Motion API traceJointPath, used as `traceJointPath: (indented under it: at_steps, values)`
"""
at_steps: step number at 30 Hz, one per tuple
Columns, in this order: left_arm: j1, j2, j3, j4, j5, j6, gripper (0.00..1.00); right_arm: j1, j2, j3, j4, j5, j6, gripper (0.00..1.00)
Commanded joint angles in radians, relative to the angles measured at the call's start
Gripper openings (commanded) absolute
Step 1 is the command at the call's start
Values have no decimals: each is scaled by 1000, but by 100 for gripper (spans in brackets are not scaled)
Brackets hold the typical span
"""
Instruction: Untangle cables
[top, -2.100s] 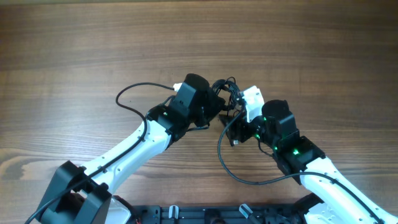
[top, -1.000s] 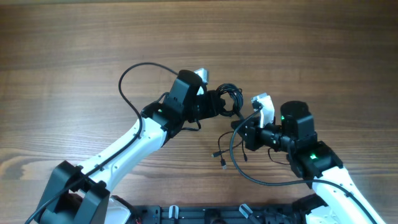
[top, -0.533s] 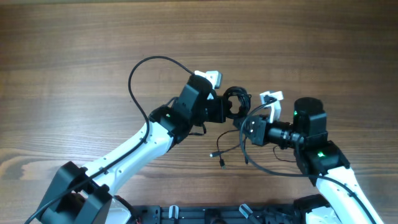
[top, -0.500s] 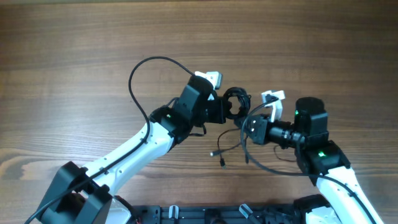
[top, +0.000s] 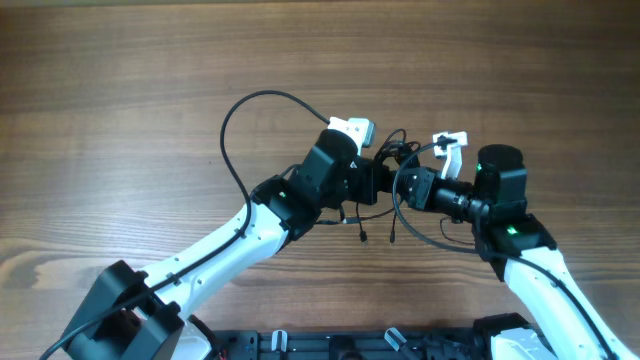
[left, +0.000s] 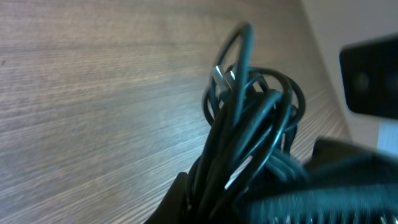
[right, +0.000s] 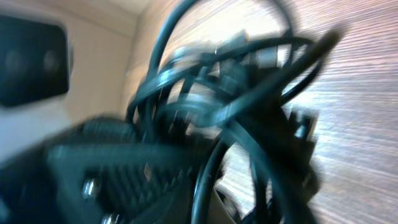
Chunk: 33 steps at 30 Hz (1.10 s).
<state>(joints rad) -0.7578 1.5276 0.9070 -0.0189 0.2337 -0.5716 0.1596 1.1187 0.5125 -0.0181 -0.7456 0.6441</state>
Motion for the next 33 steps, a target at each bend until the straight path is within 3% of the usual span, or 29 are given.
traceJointPath:
  at_steps: [1,8,14,21,30,33]
  values:
    - [-40,-9,2,-33,54,71,4,-4,53,4,49,111,49,4]
    - [-45,-9,2,-50,77,71,4,-4,60,4,108,160,108,4]
    - [-45,-9,2,75,260,71,4,-4,98,3,110,196,107,4]
    - [-45,-9,2,72,439,153,4,-4,163,3,230,192,107,8]
    - [81,-9,2,-40,329,138,4,-4,149,3,197,91,92,96]
    - [164,-9,2,-49,330,89,4,-4,136,3,155,90,92,100]
